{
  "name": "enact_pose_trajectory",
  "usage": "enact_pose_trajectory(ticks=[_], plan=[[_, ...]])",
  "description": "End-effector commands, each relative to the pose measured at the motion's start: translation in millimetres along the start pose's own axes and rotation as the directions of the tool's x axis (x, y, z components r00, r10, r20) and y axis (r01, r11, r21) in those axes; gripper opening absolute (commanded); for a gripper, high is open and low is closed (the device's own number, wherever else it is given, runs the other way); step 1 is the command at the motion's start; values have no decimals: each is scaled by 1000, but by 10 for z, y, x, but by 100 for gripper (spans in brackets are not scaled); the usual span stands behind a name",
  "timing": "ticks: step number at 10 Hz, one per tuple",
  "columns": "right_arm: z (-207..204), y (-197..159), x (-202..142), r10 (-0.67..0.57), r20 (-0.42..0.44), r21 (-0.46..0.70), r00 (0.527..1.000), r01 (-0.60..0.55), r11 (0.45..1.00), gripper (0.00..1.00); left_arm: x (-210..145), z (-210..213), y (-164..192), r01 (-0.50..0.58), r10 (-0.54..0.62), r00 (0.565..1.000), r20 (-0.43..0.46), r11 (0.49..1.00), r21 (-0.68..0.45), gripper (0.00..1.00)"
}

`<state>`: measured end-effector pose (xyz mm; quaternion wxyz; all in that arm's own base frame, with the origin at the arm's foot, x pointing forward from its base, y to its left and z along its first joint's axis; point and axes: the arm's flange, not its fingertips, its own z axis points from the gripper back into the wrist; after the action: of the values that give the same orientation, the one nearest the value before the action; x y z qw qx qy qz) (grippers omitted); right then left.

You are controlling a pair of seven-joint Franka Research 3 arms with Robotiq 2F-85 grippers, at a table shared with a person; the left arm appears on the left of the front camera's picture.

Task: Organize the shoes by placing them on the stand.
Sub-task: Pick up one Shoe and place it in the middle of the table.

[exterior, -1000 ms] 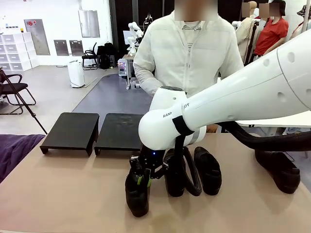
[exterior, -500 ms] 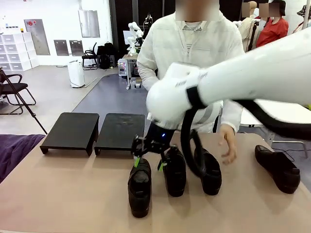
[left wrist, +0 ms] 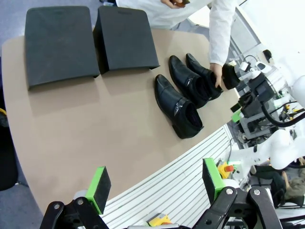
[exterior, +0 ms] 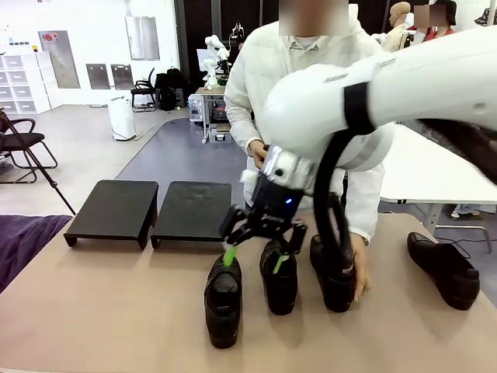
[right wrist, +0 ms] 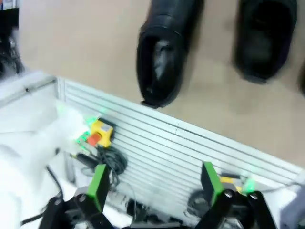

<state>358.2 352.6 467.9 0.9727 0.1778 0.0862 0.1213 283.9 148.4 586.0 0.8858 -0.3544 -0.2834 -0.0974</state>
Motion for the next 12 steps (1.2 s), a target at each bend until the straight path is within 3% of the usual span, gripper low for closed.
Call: enact_pose_trajectory(ticks=[1, 3, 4, 6, 9, 12], plan=[[-347, 655, 452, 190, -24, -31, 981, -191, 981, 100, 7, 7, 2, 16, -16, 1000, 9, 1000, -18, 100], [-509, 1134, 608, 312, -44, -102, 949, -315, 944, 100, 7, 7, 2, 16, -16, 1000, 9, 1000, -18, 100], [-529, 1168, 678, 313, -77, -101, 947, -320, 942, 100, 7, 7, 2, 16, -16, 1000, 9, 1000, -18, 100], [-500, 994, 692, 272, -87, -88, 958, -279, 956, 100, 7, 7, 2, 16, -16, 1000, 9, 1000, -18, 100], [-303, 779, 423, 271, -69, -44, 960, -275, 961, 100, 7, 7, 2, 16, -16, 1000, 9, 1000, -18, 100], [135, 199, -27, 238, -148, 7, 960, -240, 971, 100, 7, 7, 2, 16, -16, 1000, 9, 1000, -18, 100]])
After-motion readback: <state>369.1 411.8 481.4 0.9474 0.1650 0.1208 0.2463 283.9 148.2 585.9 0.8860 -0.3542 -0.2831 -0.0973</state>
